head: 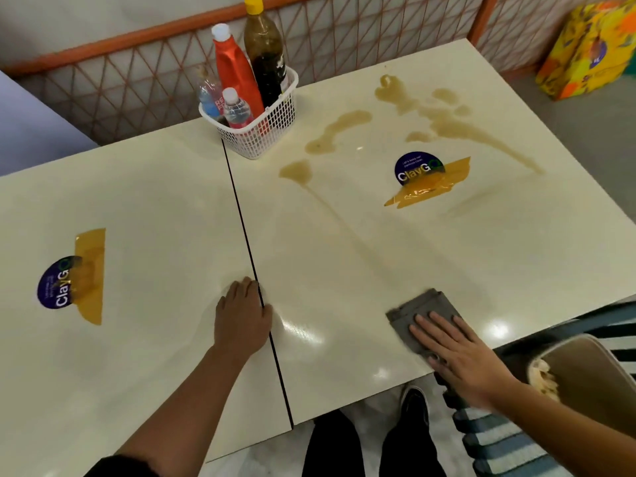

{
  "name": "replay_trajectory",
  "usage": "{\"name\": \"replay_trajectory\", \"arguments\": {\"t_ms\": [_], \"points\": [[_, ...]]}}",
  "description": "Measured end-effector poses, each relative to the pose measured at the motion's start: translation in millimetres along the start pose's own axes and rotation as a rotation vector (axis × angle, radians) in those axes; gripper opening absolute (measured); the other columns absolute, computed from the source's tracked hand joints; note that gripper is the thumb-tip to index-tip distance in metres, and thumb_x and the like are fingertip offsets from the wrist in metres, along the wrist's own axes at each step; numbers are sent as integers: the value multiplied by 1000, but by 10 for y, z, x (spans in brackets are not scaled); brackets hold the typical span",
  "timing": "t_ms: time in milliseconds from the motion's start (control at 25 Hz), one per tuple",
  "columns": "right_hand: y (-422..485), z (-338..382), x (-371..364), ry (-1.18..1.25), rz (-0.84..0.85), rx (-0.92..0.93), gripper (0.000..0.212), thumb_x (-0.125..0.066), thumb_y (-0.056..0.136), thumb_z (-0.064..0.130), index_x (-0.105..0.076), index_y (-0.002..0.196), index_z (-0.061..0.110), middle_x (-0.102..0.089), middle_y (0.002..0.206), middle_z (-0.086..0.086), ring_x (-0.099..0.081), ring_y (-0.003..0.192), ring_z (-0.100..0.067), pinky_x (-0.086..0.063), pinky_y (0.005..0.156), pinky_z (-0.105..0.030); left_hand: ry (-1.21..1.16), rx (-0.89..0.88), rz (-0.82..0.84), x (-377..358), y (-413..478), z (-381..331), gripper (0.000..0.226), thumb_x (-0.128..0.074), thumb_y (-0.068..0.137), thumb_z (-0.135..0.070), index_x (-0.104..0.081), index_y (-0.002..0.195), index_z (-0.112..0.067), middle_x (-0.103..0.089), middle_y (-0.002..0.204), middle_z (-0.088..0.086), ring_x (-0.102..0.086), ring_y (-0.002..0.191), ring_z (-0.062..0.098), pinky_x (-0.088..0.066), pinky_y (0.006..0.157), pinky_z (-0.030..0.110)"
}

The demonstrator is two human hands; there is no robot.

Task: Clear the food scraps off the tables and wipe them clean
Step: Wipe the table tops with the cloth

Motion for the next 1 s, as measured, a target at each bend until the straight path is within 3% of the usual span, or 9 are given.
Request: {"name": "replay_trajectory", "arguments": {"t_ms": [160, 320, 400, 480, 600, 720, 880, 1000], "points": [[74, -1015, 173, 188, -106, -388, 71, 13, 95, 66, 12, 159, 35, 15, 167, 10, 20, 153, -10, 5, 126, -42, -5, -20, 70, -59, -130, -262, 50, -50, 95, -30, -45, 140, -9, -40, 154, 7, -38, 141, 26, -40, 106, 43], [355, -1599, 374, 365, -174, -815, 66, -5, 101, 58, 7, 161, 34, 12, 170, 6, 12, 155, -16, 1, 125, -50, -110, 54, 165, -87, -146, -316, 57, -43, 99, -29, -28, 152, -11, -20, 163, 3, -27, 147, 23, -36, 111, 42], [546, -1391, 415, 395, -192, -882, 64, -11, 104, 54, 6, 161, 30, 11, 170, 2, 11, 156, -21, 3, 124, -54, -139, 69, 192, -72, -130, -305, 56, -43, 99, -27, -28, 151, -12, -19, 163, 2, -31, 145, 25, -37, 109, 43], [697, -945, 401, 385, -205, -797, 65, -10, 105, 55, 8, 161, 29, 13, 169, 0, 12, 156, -23, 5, 124, -54, -154, 87, 225, -91, -107, -285, 56, -43, 99, -26, -28, 152, -14, -18, 164, 2, -33, 144, 28, -37, 109, 44], [762, 11, 267, 336, -159, -522, 63, -2, 103, 56, 4, 161, 32, 11, 168, 2, 10, 156, -25, 9, 122, -52, -144, 98, 262, -104, -61, -260, 55, -43, 96, -23, -33, 148, -12, -21, 163, 5, -35, 142, 30, -37, 109, 46], [533, 718, 47, 243, -98, -254, 61, -2, 104, 52, -13, 161, 30, -9, 168, 2, -8, 156, -26, 1, 121, -51, -82, 111, 206, -71, -114, -416, 41, -48, 94, -21, -49, 134, -9, -41, 149, 9, -46, 131, 33, -42, 101, 44], [188, 381, -130, 157, -59, -130, 56, -15, 107, 49, -23, 160, 31, -24, 166, 5, -14, 155, -19, -9, 119, -47, -103, 31, 30, -106, -373, -819, 47, -55, 93, -21, -51, 139, -10, -47, 145, 12, -46, 130, 34, -42, 103, 47], [-219, -391, -95, 122, -83, -210, 58, -7, 106, 52, 2, 161, 36, -1, 170, 8, 10, 155, -15, -2, 123, -48, -115, -20, 7, -220, -498, -1120, 48, -57, 91, -22, -51, 138, -13, -46, 146, 11, -45, 131, 34, -42, 104, 48]]}}
Point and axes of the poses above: each hand's wrist, its own y-axis towards the middle knuckle, its own x-axis out of the back of the hand, z = x × y, the point moved 5 cm from there along y, towards the middle knuckle
